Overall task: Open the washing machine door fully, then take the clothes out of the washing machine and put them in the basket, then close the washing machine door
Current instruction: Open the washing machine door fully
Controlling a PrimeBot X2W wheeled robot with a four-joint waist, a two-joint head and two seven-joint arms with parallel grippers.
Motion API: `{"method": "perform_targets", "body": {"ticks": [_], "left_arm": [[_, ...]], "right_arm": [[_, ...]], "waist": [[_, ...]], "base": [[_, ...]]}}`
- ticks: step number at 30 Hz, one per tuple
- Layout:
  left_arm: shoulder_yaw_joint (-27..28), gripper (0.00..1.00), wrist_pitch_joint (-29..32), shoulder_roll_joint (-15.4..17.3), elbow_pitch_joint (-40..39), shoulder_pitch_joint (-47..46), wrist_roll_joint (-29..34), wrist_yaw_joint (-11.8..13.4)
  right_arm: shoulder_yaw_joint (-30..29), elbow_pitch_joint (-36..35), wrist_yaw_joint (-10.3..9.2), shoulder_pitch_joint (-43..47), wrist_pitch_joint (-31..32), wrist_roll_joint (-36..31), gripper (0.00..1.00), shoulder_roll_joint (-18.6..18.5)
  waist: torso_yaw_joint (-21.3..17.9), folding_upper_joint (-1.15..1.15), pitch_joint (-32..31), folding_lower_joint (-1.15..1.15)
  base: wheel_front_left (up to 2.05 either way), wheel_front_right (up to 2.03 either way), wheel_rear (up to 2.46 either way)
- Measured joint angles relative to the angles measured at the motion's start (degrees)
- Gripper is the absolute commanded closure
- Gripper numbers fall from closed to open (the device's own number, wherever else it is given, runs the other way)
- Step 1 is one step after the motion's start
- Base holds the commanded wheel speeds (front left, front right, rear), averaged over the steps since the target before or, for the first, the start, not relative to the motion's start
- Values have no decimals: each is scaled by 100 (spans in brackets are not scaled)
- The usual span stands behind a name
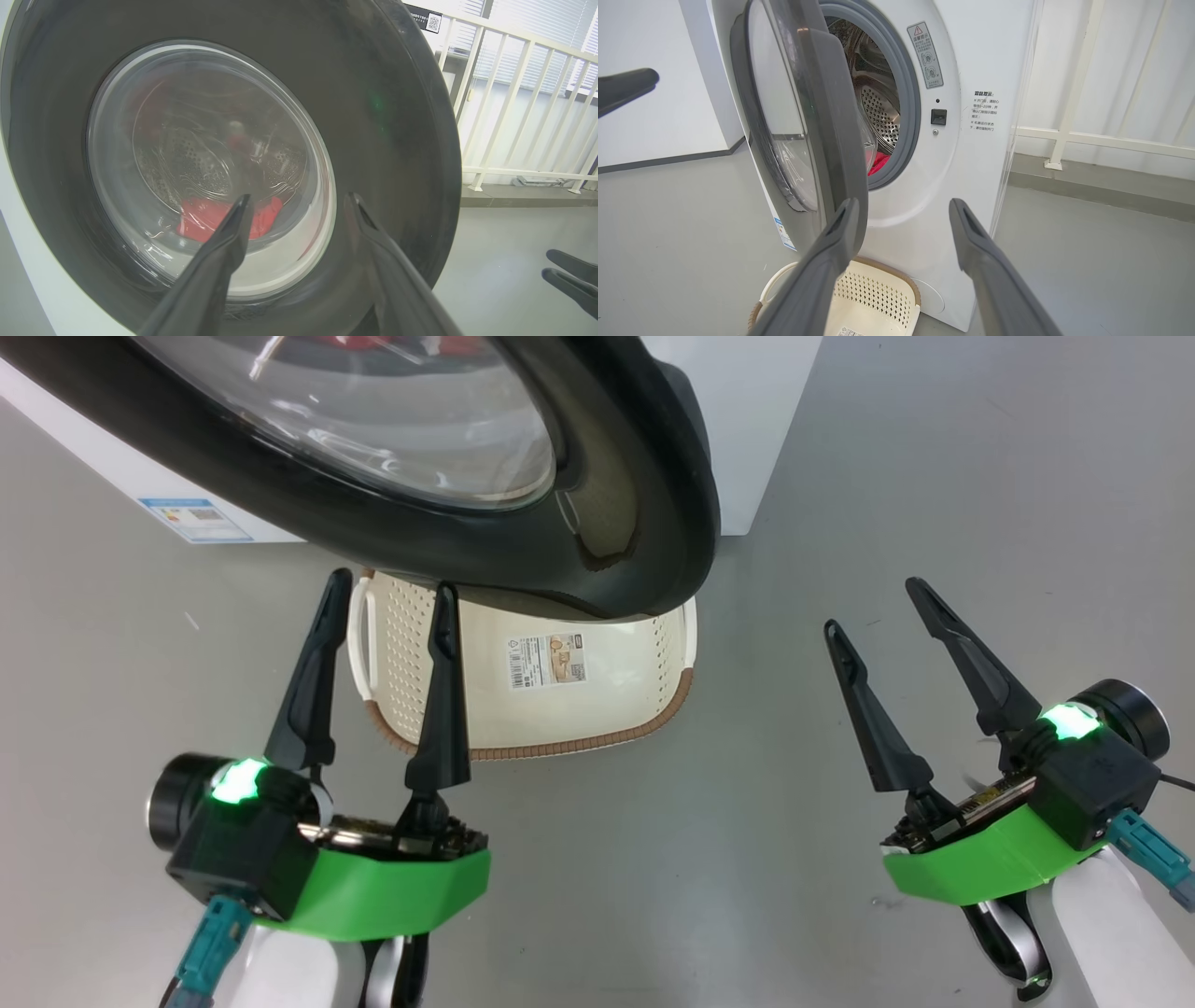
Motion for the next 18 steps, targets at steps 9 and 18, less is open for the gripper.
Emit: {"method": "perform_targets", "body": {"ticks": [9,18], "left_arm": [[0,0,0,1,0,26,0,5],[-20,0,0,1,-41,26,1,5]], "right_arm": [[-26,-30,5,12,-1,-45,0,13],[-207,-75,5,-9,77,-30,64,23]], "waist": [[19,0,1,0],[42,0,43,0]], "base": [[0,0,0],[0,0,0]]}}
